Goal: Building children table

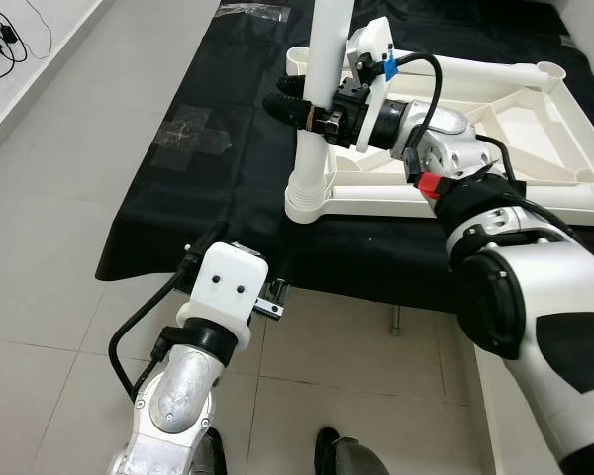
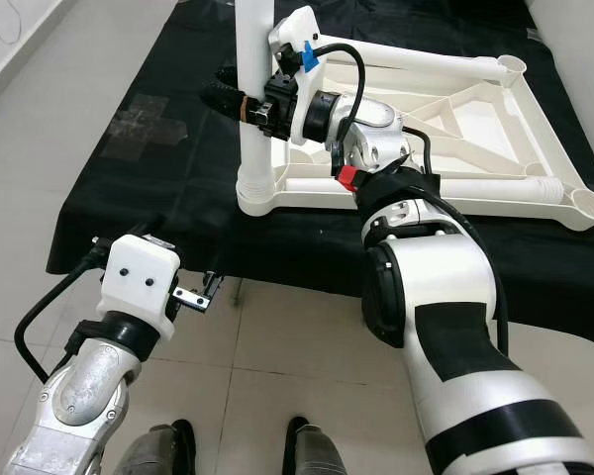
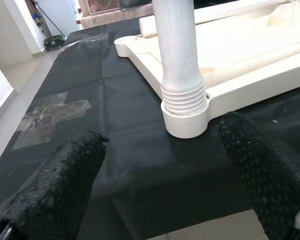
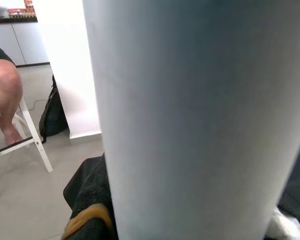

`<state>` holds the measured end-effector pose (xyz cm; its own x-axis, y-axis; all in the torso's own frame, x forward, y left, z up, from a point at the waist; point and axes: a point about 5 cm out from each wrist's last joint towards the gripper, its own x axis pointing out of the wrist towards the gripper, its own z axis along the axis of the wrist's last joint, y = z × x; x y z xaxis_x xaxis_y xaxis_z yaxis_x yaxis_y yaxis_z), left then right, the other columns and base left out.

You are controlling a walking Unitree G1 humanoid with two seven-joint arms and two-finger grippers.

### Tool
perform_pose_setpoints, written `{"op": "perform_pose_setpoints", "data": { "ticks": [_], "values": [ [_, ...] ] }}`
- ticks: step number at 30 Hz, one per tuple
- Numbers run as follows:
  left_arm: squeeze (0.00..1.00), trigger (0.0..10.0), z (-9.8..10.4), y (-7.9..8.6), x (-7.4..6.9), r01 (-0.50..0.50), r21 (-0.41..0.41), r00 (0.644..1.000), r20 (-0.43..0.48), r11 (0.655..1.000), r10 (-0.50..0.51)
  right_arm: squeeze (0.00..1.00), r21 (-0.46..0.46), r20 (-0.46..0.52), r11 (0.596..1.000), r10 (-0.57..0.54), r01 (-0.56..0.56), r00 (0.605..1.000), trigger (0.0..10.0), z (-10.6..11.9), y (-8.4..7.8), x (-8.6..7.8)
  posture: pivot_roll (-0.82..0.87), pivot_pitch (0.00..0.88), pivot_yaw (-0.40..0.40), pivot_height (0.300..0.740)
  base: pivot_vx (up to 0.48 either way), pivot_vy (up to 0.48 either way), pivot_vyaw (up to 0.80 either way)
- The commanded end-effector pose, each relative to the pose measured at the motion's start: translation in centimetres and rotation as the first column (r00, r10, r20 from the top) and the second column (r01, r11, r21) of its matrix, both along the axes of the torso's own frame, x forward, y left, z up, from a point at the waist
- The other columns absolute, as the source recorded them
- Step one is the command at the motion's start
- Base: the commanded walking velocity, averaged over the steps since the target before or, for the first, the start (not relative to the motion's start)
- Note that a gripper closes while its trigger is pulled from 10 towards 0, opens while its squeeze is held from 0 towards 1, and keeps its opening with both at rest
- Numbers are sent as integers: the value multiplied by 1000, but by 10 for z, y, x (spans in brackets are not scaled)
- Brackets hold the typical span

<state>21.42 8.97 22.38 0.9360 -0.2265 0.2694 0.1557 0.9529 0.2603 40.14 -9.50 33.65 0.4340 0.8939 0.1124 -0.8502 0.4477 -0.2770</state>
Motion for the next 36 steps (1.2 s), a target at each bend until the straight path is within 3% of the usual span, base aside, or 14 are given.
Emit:
{"op": "perform_pose_setpoints", "data": {
  "ticks": [1,3,8,20,30,36],
  "values": [
    [0,10000,0,-2,-3,1,-8,1000,2,1000,-1,0,-54,-75,998,-50,46,996,10000,-25,-1,4,146,279,-96,740,0,0,0],
    [0,10000,0,-2,-2,2,-6,1000,6,1000,-2,0,-39,-84,995,-93,90,992,10000,-28,-4,6,146,279,-96,740,0,0,0],
    [0,10000,0,-1,0,3,-7,1000,5,1000,-3,0,-31,-105,999,-14,11,994,10000,-41,-10,2,144,284,-83,740,0,0,0],
    [0,10000,1,2,2,0,0,1000,9,1000,0,0,-29,-131,998,-50,47,990,10000,-57,-14,2,147,285,-79,740,0,0,0],
    [0,10000,1,5,5,-6,8,1000,15,1000,6,0,-17,-128,984,-179,179,975,10000,-62,-10,7,145,288,-72,740,0,0,0],
    [0,10000,1,8,8,-12,17,1000,21,1000,12,0,20,-124,945,-321,325,939,10000,-62,-9,13,140,288,-75,740,0,0,0]
  ]
}}
